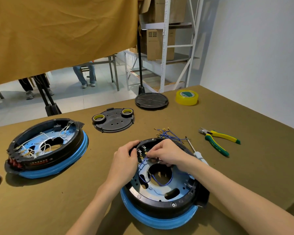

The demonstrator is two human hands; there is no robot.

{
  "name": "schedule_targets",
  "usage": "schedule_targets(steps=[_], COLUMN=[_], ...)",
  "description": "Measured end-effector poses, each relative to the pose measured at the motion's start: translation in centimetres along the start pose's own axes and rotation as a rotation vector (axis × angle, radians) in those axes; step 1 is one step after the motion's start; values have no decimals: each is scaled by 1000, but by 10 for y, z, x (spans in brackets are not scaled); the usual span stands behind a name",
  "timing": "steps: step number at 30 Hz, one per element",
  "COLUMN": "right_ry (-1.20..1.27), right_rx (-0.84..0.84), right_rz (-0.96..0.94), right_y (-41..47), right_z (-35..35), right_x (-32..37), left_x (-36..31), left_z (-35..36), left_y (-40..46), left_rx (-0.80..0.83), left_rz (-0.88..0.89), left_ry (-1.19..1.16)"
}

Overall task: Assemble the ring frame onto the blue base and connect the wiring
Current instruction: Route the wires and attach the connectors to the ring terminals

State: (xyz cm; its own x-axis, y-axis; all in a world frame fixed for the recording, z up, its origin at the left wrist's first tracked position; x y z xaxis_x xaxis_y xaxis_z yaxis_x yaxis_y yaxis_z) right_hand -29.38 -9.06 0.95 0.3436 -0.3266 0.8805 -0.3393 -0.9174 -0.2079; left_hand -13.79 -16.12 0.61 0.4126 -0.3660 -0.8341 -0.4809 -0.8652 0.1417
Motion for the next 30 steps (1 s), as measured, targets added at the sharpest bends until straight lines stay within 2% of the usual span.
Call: schedule_targets(steps=[3, 7, 20, 30], right_ry=[29, 47, 8, 63], right_rx=[51, 87, 64, 42], right_rz=[115, 179, 145, 208], right_y=[3, 7, 13, 15], right_z=[-2, 0, 3, 6], right_x=[-3, -2, -4, -1], left_x=[0, 2, 2, 1], left_z=[0, 0, 0, -1], left_y=[1, 1, 4, 4], left_rx=[-1, 2, -5, -10], left_rz=[3, 3, -19, -18], left_ry=[12, 17, 13, 10])
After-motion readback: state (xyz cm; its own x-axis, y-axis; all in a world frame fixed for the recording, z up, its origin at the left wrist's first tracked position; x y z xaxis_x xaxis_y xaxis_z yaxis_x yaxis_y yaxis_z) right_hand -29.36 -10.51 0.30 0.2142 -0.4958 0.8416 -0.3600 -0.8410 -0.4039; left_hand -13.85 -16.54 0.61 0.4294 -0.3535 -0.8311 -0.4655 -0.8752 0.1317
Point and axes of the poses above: each hand's wrist, its own y-axis towards the middle knuckle, its own z-axis out of the palm, x = y × z, the point moved 4 cm from there along y, towards the middle knuckle, and after that the axes turned 2 degrees about -z, right-handed, at the moved point
